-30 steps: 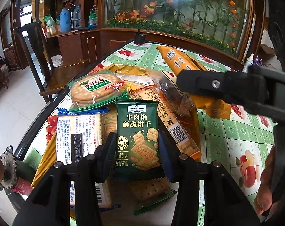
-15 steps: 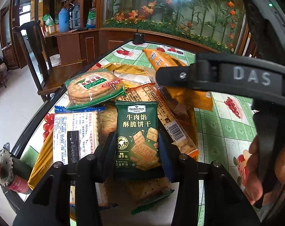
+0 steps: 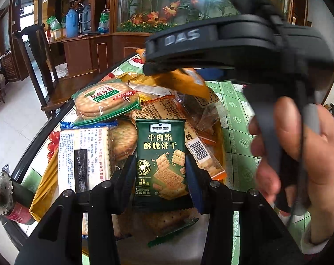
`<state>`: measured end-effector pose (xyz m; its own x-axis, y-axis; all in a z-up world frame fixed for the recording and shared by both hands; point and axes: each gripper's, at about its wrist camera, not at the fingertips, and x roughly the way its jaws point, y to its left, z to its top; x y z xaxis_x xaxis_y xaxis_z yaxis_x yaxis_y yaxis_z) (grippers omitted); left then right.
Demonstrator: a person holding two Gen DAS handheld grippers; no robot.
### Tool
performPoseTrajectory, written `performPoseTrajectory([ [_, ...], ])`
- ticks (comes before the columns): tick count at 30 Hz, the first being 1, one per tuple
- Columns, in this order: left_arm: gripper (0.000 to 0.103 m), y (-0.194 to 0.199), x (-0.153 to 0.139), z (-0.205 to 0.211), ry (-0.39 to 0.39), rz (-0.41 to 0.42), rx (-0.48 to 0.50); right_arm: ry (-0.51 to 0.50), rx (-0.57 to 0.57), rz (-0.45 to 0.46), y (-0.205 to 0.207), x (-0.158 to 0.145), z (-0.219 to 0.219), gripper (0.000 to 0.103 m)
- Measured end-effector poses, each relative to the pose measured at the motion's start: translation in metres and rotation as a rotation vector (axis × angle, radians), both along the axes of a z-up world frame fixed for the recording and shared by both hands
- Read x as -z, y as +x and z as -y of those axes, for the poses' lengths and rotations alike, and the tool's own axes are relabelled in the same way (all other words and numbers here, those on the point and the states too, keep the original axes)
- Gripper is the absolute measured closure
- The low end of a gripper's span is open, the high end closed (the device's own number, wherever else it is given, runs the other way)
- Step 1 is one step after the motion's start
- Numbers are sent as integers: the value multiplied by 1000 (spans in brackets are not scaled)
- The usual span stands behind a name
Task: Organize snacks
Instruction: 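Carry both packs over the white tray and lower them onto the snacks, then open both tools and release the packs into the tray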
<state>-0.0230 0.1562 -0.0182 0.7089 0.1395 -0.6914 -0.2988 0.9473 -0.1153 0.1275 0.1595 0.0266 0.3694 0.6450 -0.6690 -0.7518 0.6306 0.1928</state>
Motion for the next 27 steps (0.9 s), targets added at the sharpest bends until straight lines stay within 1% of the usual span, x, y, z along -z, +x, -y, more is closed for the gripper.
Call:
performPoseTrajectory([
  [5,60,-1,0,-1,-4,0,1,-20,-3,-12,6,11,-12,29],
  [9,61,-2,0,-2,-5,1,0,-18,-4,-2,5,9,-13,31],
  [11,60,-2,0,-2,-6,-1,1,-23,3,2,5,9,-13,29],
  [14,60,-1,0,0,-4,-2,4,-9,10,-10,5,8,-8,29],
  [19,60,0,-1,3,-4,-2,8,40,28,-2,-2,-2,15,29],
  [23,60,0,-1,7,-3,-5,8,109,62,8,-12,-14,50,26],
  [27,60,1,-3,9,-16,-8,4,155,96,0,-21,-18,83,22],
])
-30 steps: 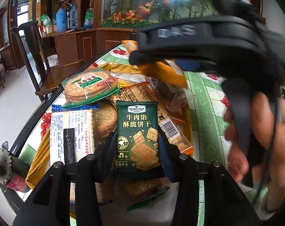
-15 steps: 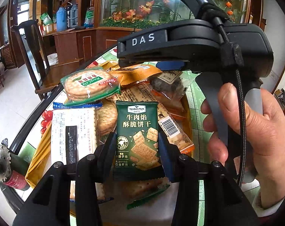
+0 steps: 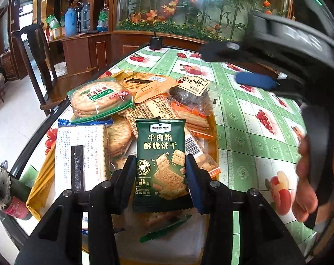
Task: Organize snacks
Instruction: 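Open both tools and release the packs into the tray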
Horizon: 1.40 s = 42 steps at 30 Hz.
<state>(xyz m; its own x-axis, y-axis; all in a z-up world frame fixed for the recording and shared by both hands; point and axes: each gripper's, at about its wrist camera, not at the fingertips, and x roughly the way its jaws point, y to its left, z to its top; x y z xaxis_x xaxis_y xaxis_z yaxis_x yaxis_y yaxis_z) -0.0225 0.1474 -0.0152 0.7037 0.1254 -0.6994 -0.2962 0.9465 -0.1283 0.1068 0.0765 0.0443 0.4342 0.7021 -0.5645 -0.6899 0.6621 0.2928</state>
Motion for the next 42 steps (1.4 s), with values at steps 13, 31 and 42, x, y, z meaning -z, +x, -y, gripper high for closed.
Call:
performPoseTrajectory([
  [13,57,-4,-1,10,15,-15,-1,26,81,-25,-14,3,65,20],
  [31,18,-21,-18,2,-14,21,-83,56,113,-16,-38,3,105,17],
  [42,18,-37,-31,10,78,36,-95,124,56,53,-61,4,122,3],
])
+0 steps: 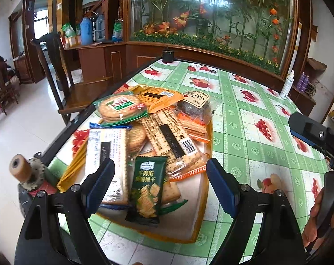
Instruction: Organize snacks
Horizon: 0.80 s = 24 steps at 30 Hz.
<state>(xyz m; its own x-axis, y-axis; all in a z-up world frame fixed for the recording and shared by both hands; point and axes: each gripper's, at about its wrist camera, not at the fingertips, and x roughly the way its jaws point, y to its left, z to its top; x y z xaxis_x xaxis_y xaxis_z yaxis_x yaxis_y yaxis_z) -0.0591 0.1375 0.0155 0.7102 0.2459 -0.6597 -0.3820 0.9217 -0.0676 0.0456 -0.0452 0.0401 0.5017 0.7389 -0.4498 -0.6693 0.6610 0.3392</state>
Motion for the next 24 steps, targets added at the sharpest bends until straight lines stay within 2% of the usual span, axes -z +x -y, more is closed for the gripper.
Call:
performPoseTrajectory([
  [6,18,-20,-11,-2,16,37,7,-16,-48,18,-13,9,-4,2],
  [16,18,-47,-36,16,117,81,33,-17,-109,40,-28,18,-9,2],
  [22,18,-63,-45,24,212,103,-3,-52,-163,88,-36,18,-20,1],
  [24,18,-67,-47,23,209,110,-2,-60,-176,98,-37,18,-24,1],
])
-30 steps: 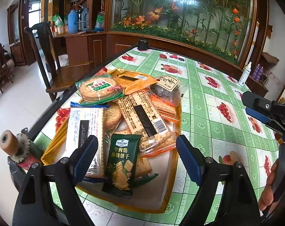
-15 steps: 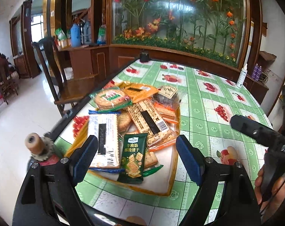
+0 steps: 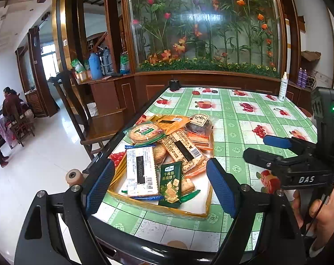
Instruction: Organize snacks
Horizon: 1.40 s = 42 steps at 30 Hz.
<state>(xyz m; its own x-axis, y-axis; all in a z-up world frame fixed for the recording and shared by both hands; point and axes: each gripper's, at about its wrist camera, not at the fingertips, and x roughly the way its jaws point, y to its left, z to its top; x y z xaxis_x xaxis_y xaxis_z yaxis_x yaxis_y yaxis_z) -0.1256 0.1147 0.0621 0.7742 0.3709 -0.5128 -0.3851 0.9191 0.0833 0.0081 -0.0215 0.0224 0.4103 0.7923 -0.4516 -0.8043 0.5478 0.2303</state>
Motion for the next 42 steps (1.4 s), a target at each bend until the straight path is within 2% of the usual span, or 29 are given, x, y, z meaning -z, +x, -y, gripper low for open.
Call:
performPoseTrajectory([
  [10,18,-18,-8,-3,-31,70,29,-57,-76,85,-13,-4,-22,1],
  [21,18,-28,-19,-4,-36,109,28,-110,-187,182,-33,-7,-52,1],
  [31,18,-30,-20,-4,0,97,17,-152,-251,239,-42,-4,-71,1],
  [42,18,-34,-14,-7,6,83,1,-176,-258,256,-40,-2,-72,1],
])
